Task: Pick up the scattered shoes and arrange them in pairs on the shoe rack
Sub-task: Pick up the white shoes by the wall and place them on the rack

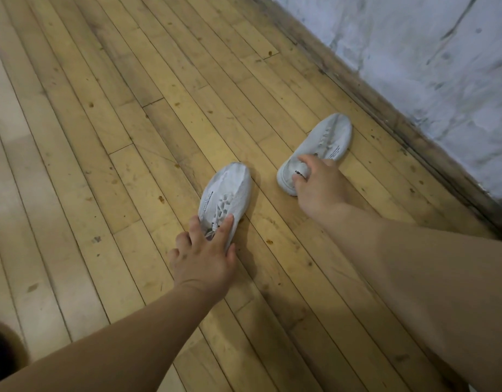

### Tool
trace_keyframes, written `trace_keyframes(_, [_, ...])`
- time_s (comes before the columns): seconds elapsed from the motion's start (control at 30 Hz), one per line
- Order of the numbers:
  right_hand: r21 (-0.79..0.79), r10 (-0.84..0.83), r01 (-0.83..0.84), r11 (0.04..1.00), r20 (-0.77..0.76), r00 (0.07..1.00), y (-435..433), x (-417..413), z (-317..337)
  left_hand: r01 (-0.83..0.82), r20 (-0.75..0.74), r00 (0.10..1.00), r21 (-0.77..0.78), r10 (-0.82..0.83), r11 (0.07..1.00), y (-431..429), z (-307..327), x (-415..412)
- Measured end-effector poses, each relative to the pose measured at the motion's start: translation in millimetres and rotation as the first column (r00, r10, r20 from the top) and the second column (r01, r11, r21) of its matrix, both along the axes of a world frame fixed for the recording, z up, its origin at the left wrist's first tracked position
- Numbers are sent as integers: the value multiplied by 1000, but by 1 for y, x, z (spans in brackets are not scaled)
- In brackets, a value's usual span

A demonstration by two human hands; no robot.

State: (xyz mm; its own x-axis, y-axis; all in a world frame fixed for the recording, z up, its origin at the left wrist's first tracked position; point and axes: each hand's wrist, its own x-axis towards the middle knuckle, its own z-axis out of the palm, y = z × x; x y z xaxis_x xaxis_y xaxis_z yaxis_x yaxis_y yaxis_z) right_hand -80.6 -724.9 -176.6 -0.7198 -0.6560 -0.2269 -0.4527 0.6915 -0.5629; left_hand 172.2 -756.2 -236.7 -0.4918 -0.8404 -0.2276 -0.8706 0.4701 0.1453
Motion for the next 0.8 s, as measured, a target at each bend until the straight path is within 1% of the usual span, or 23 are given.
trace_keyframes(0.07, [115, 50, -47, 992, -17, 999, -7, -5, 7, -1, 0, 1000, 6, 1, 1000, 0, 0, 0])
trace_keyframes(0.13, [261, 159, -161, 952, 29, 987, -12, -9, 16, -9, -11, 1000, -2, 9, 1000, 0, 0, -1])
trace_keyframes(0.2, [341, 229, -233, 911, 50, 972, -13, -12, 23, -12, -18, 1000, -18, 11, 1000, 0, -1, -1])
trace_keyframes(0.27, [327, 220, -221, 919, 39, 975, -10, -13, 23, -5, -13, 1000, -28, 4, 1000, 0, -3, 0])
trace_keyframes(0.37, [236, 182, -180, 955, 14, 983, 10, 0, 17, -5, -17, 1000, -29, 5, 1000, 1, -4, 2])
trace_keyframes(0.47, [152, 224, -224, 963, 20, 974, 53, 38, 10, -9, -27, 1000, -26, 9, 1000, 0, -4, 2])
trace_keyframes(0.5, [153, 237, -243, 958, 57, 970, 70, 54, 10, -13, -25, 1000, -18, 12, 1000, 1, -4, 3])
trace_keyframes(0.53, [154, 228, -246, 957, 128, 965, 88, 70, 12, -15, -25, 1000, -12, 15, 1000, 1, -3, 2])
trace_keyframes(0.6, [154, 151, -201, 967, 289, 945, 118, 97, 22, -18, -21, 1000, -10, 18, 1000, 1, -3, 2])
trace_keyframes(0.63, [136, 104, -153, 979, 313, 944, 126, 104, 26, -19, -20, 1000, -11, 18, 1000, 2, -3, 2])
trace_keyframes(0.7, [99, 15, -43, 994, 265, 964, 127, 109, 26, -20, -24, 1000, -9, 19, 1000, 2, -2, 0])
trace_keyframes(0.73, [99, -7, -20, 995, 266, 964, 121, 109, 23, -21, -28, 999, -6, 21, 1000, 1, -2, 0])
trace_keyframes(0.77, [117, -1, -35, 992, 292, 956, 115, 110, 17, -22, -28, 999, -4, 21, 1000, 1, -2, 0])
trace_keyframes(0.8, [154, 36, -86, 984, 303, 952, 107, 113, 10, -22, -24, 999, -6, 22, 1000, 1, -2, -1])
